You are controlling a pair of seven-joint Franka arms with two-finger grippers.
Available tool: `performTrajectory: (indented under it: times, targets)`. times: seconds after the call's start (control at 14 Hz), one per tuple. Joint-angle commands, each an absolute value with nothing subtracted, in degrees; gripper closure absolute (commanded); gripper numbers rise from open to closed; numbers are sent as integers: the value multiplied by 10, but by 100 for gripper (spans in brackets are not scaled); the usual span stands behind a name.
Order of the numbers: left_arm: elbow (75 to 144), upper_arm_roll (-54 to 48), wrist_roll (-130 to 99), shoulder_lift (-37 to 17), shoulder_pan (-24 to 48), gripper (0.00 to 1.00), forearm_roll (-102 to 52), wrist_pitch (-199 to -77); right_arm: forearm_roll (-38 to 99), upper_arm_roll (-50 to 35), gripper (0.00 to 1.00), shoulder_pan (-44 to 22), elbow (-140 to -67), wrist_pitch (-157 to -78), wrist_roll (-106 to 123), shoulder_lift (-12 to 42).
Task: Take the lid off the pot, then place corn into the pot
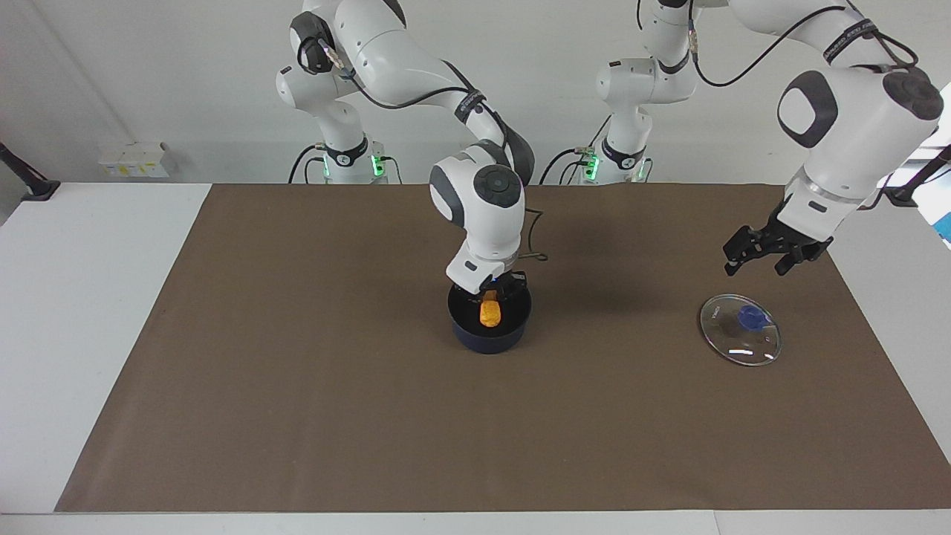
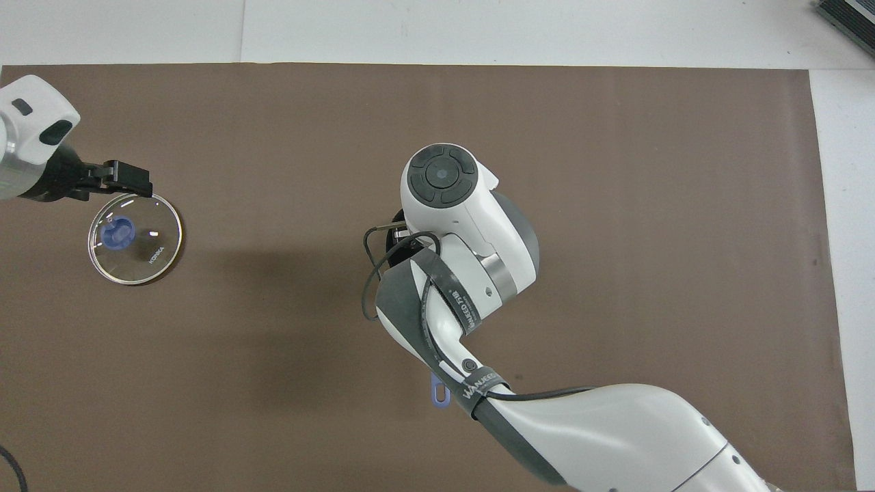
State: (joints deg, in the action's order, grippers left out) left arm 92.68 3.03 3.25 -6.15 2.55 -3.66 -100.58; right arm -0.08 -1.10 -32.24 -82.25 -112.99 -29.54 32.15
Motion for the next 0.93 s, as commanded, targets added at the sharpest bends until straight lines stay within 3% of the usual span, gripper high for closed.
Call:
performTrajectory:
  times: [0.0,0.07,0.21,0.43,0.86]
  targets:
    - [865,28,38,-68,31,0,-27,-928,11,-15,19,-321,-840,-1135,-304,311]
    - [852,27,38,-68,31,0,-26,-909,11,-15,7,-321,-838,-1133,-304,309]
    - [839,27,40,-67,30,0,-27,-880,11,-14,0,-318,-837,-1128,-303,289]
    - [888,26,52,-29,32,0,-28,-900,11,-7,0,-302,-838,-1094,-301,237]
    - [894,26,70,-25,52,0,25,-905,-2,-4,0,-229,-837,-1017,-273,157]
